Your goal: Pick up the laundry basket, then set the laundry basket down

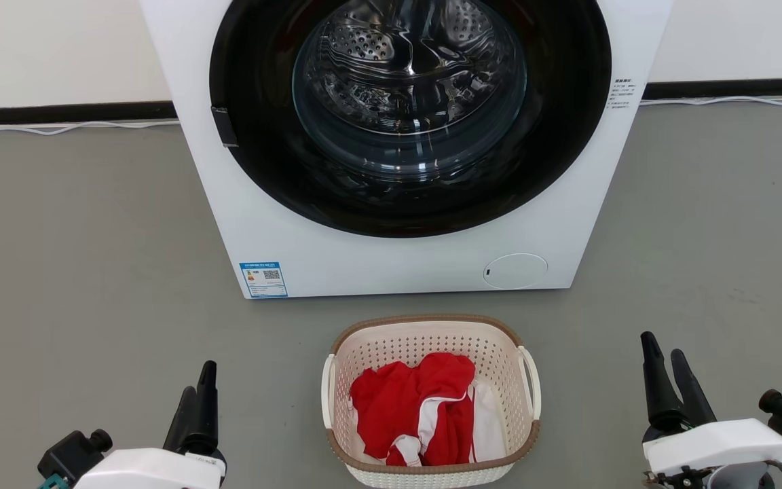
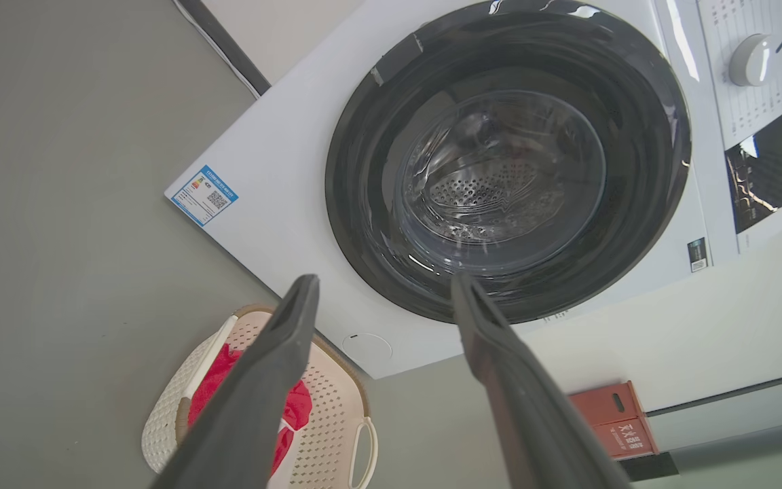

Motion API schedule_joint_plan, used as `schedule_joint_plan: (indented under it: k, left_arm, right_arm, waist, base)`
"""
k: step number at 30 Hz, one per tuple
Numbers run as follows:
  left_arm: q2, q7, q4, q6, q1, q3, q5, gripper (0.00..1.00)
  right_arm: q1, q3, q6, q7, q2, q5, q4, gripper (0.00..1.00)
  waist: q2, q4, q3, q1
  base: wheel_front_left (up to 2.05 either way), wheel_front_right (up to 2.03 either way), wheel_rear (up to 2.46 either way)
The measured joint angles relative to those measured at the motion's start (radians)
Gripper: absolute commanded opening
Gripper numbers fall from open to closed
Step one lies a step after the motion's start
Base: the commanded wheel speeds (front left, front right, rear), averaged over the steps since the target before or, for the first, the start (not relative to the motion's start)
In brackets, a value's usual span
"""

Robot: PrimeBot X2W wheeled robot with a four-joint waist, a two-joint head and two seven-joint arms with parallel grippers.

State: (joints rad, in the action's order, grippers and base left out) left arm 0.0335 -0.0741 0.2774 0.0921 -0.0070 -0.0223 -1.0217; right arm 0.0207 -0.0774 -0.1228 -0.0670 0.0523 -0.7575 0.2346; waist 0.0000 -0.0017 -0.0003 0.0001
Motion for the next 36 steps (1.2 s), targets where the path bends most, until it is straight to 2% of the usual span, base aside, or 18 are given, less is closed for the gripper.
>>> schedule_joint_plan:
  k: [36]
  left_arm:
    - [0.003,-0.103,-0.018,-0.014,0.000,0.025,0.390,1.00]
  right_arm:
    - [-0.019,0.024,-0.001,-0.102,0.009,0.466,0.001,1.00]
  waist:
    - [0.0000,-0.001,0.003,0.0000]
  base:
    - [0.00,0.00,0.00]
